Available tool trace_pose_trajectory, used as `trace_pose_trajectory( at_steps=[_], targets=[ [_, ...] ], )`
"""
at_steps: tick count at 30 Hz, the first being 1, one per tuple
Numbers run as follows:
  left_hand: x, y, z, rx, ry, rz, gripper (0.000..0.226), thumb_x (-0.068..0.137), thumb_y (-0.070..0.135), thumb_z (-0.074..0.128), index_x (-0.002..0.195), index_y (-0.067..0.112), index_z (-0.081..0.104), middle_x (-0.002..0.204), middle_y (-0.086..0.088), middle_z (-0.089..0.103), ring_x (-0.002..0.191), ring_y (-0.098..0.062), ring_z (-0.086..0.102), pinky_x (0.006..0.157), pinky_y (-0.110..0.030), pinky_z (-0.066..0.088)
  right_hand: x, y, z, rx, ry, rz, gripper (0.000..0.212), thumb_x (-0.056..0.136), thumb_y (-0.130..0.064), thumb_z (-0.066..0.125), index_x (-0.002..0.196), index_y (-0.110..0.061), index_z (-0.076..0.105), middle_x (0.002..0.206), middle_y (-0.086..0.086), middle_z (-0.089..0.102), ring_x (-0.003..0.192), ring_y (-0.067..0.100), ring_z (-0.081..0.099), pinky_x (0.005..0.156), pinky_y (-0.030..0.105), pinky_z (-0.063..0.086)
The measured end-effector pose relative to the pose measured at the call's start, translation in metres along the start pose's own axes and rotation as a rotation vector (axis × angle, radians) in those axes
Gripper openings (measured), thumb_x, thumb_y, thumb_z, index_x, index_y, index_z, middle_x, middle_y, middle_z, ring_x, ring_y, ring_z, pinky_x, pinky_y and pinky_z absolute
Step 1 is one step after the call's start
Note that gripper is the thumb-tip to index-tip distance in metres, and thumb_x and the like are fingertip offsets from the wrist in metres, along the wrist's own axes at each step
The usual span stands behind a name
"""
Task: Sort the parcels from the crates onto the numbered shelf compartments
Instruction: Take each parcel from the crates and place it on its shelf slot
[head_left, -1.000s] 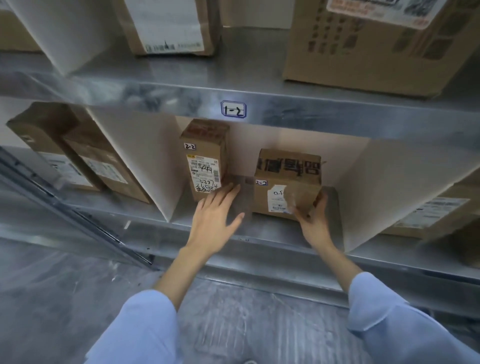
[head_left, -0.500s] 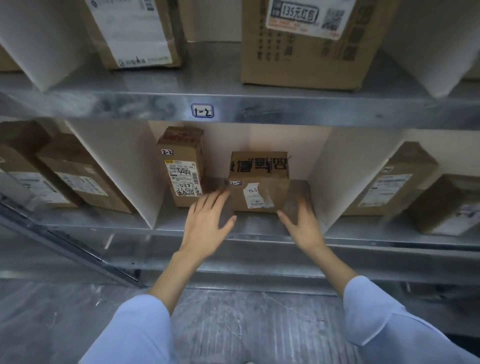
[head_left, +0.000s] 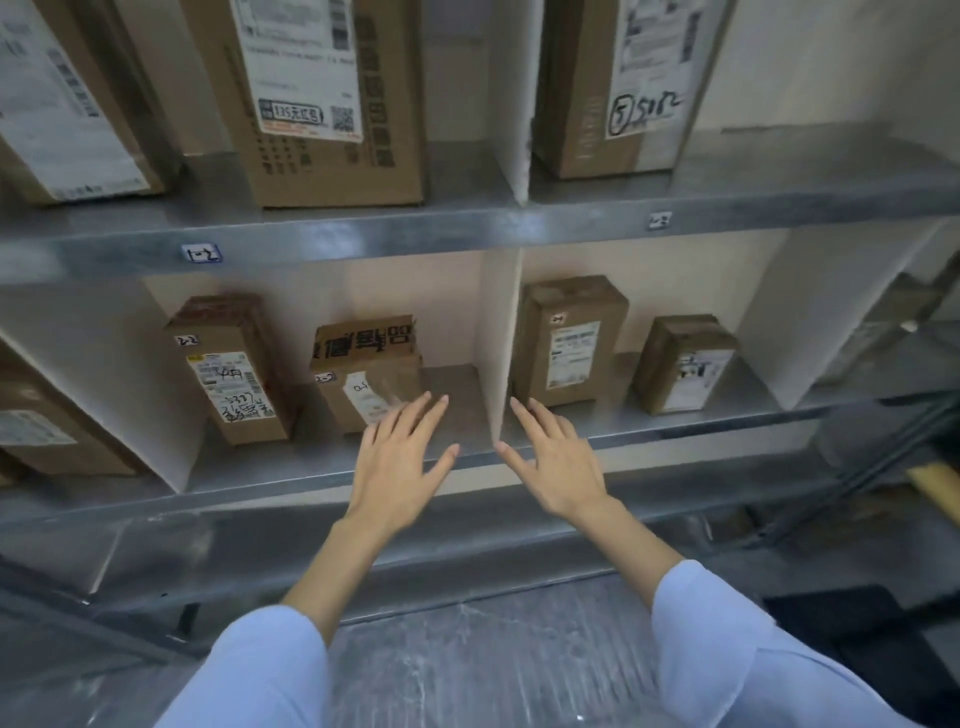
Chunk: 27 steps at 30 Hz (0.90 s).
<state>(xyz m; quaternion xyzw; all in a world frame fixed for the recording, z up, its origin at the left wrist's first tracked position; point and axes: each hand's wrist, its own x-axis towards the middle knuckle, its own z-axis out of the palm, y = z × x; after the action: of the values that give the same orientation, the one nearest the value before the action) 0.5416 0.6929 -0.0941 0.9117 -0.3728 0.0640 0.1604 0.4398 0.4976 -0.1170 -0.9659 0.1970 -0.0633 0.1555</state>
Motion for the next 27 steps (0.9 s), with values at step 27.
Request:
trace_pose_trajectory(
  at_steps=[27],
  targets=[
    [0.027,0.545,0.064,-0.182,-0.046,0.731,0.068,0.097,0.057,0.041,0.156,0.033,0.017,0.163,0.007,0.018,0.148,-0.018,0.021,0.116,-0.041,0.021,-0.315,0.391,-0.248,-0.155,0.34,0.715,0.072,0.096,-0.069,0.027,0.158,-0.036,0.011,0.165,-0.004,0.017,0.146,0.025,0.024,0.11,0.045,0.036]
  ],
)
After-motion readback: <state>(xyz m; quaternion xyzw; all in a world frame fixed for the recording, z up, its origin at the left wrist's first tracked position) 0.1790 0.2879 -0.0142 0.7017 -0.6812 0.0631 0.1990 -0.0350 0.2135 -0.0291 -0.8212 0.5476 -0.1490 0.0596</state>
